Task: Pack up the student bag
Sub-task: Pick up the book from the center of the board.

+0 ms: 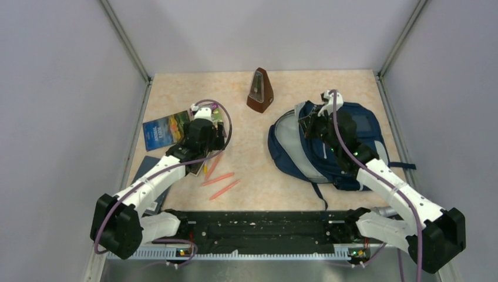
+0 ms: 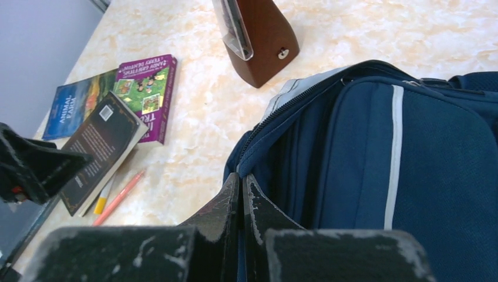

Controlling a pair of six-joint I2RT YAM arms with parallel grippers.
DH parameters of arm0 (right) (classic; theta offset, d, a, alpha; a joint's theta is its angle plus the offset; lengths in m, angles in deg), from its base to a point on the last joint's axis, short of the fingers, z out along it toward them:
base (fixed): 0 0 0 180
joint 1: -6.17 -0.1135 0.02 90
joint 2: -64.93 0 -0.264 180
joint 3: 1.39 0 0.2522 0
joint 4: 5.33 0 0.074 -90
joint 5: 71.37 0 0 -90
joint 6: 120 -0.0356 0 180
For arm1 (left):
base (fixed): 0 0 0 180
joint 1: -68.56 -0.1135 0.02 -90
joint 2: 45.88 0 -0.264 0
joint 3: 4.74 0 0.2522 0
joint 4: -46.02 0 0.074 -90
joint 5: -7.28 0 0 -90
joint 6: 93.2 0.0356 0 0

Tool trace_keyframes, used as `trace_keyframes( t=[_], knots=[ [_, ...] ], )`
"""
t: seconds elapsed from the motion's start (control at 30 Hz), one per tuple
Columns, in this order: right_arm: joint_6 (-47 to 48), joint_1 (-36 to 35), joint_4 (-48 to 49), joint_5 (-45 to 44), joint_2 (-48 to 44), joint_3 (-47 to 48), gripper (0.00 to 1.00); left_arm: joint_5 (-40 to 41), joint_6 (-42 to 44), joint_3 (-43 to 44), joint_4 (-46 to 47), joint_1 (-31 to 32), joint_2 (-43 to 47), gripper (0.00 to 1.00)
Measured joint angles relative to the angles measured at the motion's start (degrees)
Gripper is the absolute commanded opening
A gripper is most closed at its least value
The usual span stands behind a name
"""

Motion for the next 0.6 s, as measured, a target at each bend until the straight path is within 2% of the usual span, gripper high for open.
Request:
trace_keyframes(
  t=[0.3, 0.6],
  knots=[
    [-1.8, 0.1, 2.1, 1.9, -0.9, -1.3, 0.00, 9.5, -4.7, -0.2, -10.0, 0.0, -2.6, 0.96],
    [-2.7, 0.2, 4.0, 3.0, -2.4, -3.4, 0.00, 9.9, -5.0, 0.3, -10.7, 0.0, -12.1, 0.97]
  ],
)
